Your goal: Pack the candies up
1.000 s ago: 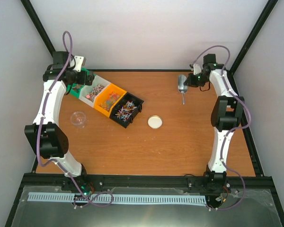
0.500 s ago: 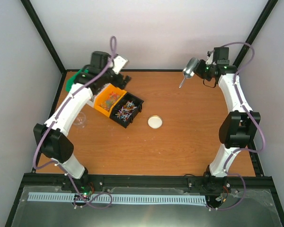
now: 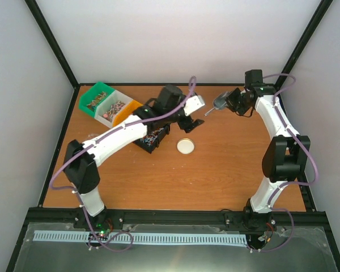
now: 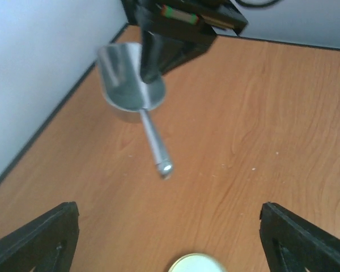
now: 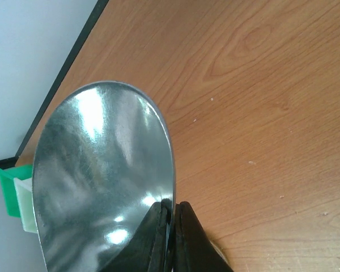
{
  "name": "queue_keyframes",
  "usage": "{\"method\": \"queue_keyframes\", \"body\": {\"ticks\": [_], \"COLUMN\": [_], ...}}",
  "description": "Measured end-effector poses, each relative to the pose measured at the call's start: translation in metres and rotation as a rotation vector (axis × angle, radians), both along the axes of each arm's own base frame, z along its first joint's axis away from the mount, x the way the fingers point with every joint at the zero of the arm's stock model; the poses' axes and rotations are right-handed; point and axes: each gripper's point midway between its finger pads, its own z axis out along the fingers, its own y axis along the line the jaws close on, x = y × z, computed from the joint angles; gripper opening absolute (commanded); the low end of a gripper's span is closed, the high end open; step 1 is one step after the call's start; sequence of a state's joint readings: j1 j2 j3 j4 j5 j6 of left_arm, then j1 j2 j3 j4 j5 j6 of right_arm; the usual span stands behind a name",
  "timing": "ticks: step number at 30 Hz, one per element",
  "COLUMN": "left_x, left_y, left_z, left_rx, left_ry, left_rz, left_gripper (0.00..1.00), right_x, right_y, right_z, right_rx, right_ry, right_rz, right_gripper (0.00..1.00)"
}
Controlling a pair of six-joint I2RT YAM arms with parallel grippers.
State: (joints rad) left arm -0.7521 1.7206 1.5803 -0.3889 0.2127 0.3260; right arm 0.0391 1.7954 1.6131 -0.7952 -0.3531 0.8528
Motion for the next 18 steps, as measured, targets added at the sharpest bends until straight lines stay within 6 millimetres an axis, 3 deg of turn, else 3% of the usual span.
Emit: {"method": "queue_keyframes", "body": {"ticks": [5,8,18], "left_x": [-0.001,0.006,0.042], "left_y": [-0.034,-0.046,-0.071], "left_z": [-0.042,-0.057,-0.066], "left_rx": [0.047,0.057,0.07], "left_ry": [0.033,0.038,-0.042], "left_rz": [-0.029,-0.013,0.082], "left_gripper": [0.78,0.72,0.43], "right_x": [-0.005,-0.007,-0.029], "right_y": [0.004,0.005,0.014], "right_z": [0.006,0.009,-0.013], "right_rx": [0.01,0.02,0.046], "right_ry": [0.003,0.004,0.093], "right_rz": [-0.007,-0.017,-0.035], "right_gripper": [0.03,0.03,0.03]}}
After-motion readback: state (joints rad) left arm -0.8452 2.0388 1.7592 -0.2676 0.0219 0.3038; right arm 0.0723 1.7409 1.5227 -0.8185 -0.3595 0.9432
